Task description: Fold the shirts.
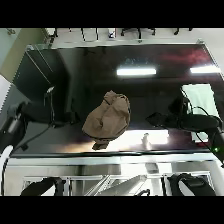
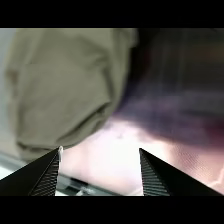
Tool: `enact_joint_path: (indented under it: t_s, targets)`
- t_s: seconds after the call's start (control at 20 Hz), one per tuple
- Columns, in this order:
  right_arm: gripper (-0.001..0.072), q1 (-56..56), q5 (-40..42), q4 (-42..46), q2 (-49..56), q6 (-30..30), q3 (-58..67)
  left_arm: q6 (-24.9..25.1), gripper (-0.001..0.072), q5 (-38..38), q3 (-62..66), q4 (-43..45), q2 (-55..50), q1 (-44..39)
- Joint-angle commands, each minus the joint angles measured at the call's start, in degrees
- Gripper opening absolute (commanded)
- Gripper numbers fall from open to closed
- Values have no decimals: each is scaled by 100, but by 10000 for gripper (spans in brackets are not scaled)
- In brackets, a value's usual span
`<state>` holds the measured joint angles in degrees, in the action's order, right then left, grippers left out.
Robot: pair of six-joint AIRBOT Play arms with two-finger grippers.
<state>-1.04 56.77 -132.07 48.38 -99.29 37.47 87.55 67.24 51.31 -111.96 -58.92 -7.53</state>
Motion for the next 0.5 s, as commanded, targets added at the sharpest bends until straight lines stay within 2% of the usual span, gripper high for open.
enact_joint_path:
  t_s: [0.0,0.2,0.45]
  targets:
    - [555,188,-184,-92,761,-149,2,662,681,-1010,-1711,-1305,437,437]
    - [554,-302,-914,-382,2111,-446,498,807,681,-2225,-2422,-2417,-162,-254]
    - [554,-907,-1014,-382,3851,-435,2146,804,659,-2680,-1679,-2400,-1353,-1604]
